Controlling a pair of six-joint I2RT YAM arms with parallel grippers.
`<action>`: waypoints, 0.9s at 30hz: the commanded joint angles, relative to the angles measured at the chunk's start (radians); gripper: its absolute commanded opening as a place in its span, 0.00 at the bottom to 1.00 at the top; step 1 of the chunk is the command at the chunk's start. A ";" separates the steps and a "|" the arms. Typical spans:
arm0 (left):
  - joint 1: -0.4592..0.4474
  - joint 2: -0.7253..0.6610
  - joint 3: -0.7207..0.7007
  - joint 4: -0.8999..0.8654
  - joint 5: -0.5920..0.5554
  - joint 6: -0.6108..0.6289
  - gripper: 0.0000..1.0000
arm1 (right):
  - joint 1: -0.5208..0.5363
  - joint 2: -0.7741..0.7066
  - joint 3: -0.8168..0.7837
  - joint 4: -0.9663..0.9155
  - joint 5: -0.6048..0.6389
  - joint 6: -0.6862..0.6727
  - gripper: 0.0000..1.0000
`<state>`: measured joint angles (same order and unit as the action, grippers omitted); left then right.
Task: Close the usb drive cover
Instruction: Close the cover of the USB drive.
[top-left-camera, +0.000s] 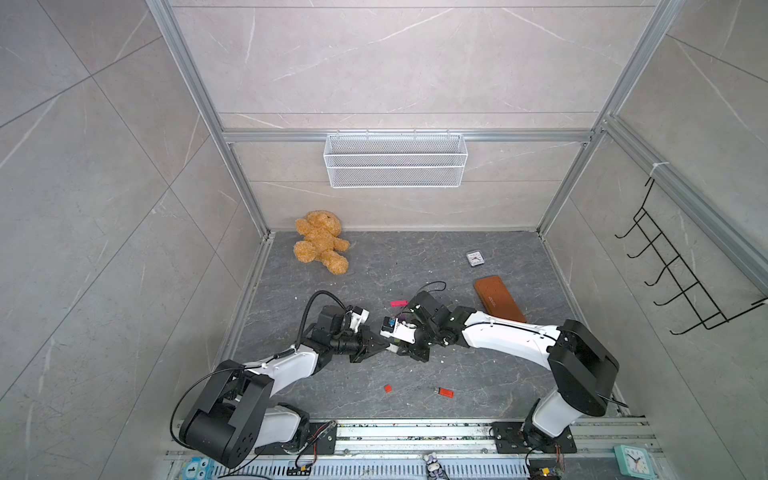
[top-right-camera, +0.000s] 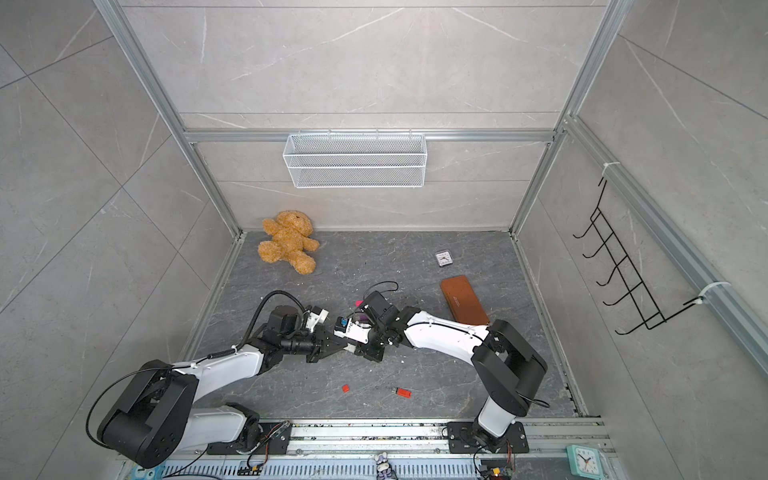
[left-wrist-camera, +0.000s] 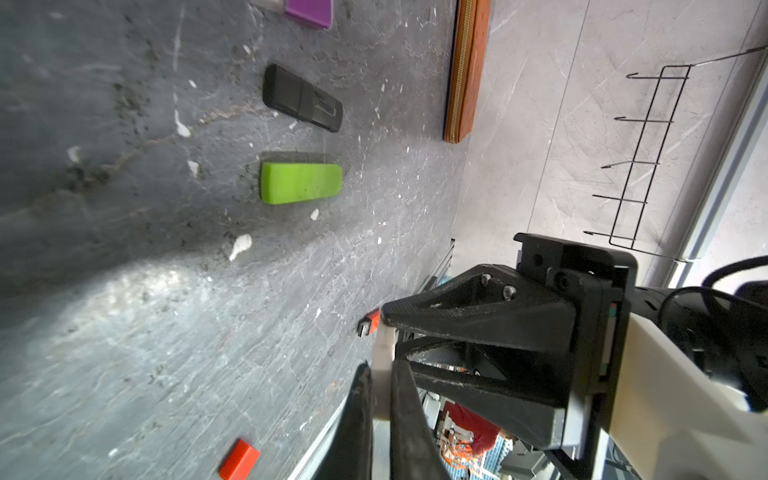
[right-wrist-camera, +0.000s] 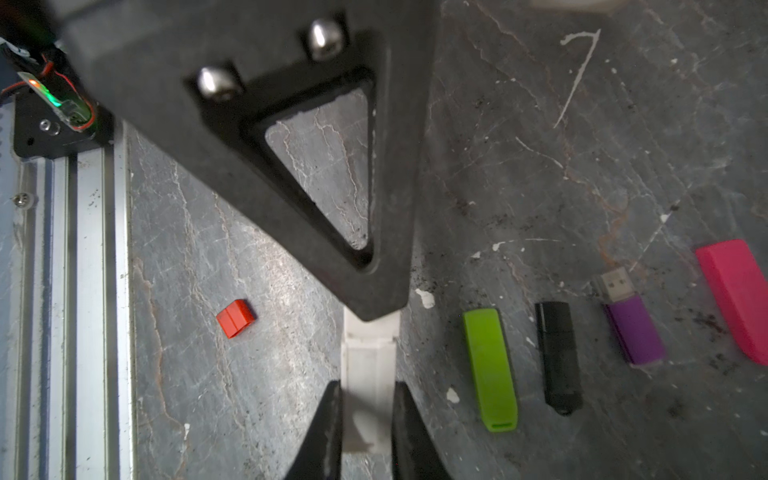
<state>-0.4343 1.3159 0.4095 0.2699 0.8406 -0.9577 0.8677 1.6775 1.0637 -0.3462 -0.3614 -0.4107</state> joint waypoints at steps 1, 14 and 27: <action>-0.038 0.023 0.015 -0.010 0.048 0.012 0.06 | 0.014 0.005 0.096 0.233 -0.053 0.028 0.16; -0.043 0.027 0.024 0.004 0.053 0.016 0.05 | 0.021 -0.022 0.037 0.364 -0.117 0.052 0.17; -0.058 -0.026 0.056 -0.100 0.041 0.108 0.05 | 0.009 -0.012 0.084 0.281 -0.188 0.047 0.17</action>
<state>-0.4370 1.2873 0.4355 0.2020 0.8032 -0.8967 0.8566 1.6871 1.0454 -0.2878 -0.4099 -0.3614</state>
